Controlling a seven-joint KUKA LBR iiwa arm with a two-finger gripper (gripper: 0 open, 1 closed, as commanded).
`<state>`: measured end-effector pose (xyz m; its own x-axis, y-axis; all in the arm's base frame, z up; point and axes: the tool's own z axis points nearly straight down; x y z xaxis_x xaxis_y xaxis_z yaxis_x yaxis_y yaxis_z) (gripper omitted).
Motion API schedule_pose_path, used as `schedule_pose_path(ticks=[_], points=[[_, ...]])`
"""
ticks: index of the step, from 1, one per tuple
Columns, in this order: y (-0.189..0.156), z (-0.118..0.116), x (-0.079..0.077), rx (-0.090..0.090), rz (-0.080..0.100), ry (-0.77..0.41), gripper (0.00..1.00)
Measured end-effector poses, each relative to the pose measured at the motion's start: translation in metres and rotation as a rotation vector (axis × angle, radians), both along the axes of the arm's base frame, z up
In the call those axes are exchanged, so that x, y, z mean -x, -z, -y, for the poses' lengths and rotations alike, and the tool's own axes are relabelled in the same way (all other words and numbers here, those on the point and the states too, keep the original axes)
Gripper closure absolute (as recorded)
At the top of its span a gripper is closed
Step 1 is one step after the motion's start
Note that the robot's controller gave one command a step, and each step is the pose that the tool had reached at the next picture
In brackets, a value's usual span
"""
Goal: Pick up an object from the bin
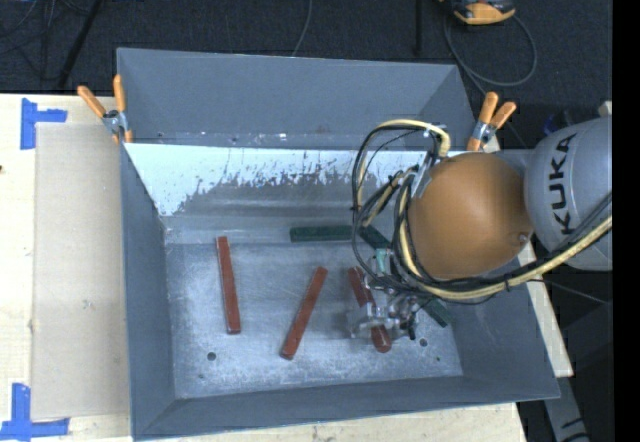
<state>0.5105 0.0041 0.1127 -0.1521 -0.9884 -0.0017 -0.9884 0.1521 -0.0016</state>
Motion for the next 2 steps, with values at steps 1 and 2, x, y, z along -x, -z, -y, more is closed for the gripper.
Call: schedule_pose_path(ticks=[1, 2], points=[[-0.034, -0.002, 0.0, 0.0, -0.001, 0.005, 1.0], [-0.083, -0.003, -0.002, 0.0, 0.001, 0.009, 1.0]])
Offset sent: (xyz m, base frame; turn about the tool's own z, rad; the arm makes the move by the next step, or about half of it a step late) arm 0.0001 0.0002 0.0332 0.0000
